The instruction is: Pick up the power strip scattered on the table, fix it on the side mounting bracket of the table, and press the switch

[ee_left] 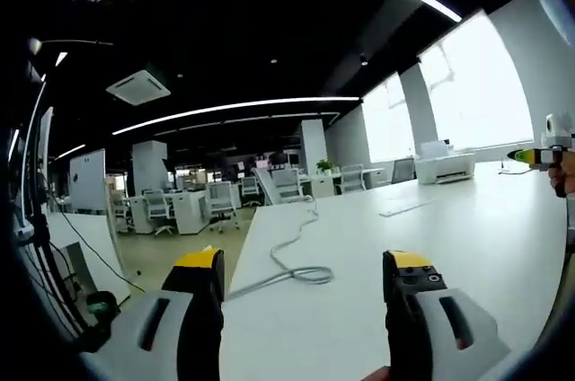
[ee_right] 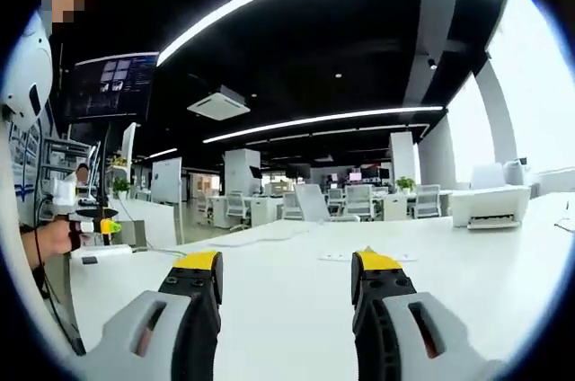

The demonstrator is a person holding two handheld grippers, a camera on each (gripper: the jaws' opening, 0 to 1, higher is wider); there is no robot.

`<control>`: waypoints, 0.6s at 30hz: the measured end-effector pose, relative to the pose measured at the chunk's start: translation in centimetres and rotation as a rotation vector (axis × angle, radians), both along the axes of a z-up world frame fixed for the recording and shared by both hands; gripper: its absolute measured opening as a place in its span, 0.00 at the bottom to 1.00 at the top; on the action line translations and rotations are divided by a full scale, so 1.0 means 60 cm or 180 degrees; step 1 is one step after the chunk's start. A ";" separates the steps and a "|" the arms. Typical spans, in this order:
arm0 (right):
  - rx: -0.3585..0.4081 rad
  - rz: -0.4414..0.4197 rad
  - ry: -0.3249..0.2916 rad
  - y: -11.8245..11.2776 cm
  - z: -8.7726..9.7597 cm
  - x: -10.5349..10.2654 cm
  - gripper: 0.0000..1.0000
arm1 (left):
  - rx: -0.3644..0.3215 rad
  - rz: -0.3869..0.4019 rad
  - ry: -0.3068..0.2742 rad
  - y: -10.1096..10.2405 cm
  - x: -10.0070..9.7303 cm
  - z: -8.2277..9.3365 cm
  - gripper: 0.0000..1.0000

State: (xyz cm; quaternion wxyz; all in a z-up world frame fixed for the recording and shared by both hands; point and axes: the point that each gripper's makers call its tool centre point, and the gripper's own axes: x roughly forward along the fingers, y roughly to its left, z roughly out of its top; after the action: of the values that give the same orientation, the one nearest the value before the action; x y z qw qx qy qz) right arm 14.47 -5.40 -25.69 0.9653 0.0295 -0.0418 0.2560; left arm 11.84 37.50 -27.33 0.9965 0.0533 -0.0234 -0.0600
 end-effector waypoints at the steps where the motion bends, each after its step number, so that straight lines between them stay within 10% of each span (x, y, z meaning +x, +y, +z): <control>1: 0.0144 0.0050 0.0008 0.004 0.005 -0.001 0.54 | 0.0005 0.0002 -0.0001 0.000 0.000 0.000 0.76; 18: 0.0121 0.0081 -0.0004 0.005 0.008 0.012 0.53 | -0.0033 0.0014 0.0012 0.003 0.006 -0.008 0.76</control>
State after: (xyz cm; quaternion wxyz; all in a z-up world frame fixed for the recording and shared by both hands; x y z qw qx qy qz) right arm 15.16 -5.07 -25.24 0.9612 0.0482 -0.0469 0.2674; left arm 12.18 37.68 -27.83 0.9969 0.0481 -0.0217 -0.0578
